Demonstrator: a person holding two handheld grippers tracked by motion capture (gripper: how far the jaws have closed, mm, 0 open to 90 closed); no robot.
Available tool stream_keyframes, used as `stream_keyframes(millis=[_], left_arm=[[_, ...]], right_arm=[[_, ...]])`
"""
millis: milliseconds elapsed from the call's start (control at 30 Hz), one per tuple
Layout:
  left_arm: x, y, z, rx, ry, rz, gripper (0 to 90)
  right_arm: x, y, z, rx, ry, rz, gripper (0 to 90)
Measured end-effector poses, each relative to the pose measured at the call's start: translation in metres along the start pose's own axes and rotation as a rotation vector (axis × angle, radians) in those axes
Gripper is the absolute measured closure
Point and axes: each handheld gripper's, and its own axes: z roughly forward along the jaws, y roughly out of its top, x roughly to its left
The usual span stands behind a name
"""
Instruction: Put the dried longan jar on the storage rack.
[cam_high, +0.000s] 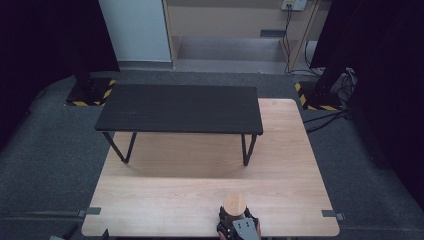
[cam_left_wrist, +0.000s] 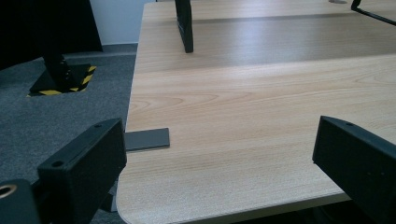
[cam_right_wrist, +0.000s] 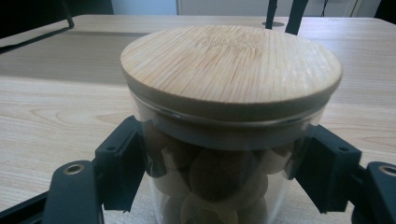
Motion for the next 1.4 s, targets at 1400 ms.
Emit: stream_keyframes(millis=[1400], left_arm=[[0.010, -0.006, -0.005, -0.017, 0.001, -0.037, 1.6]], right_arm=[[-0.042, 0.243, 0.050, -0.181, 0.139, -0.094, 26.0]])
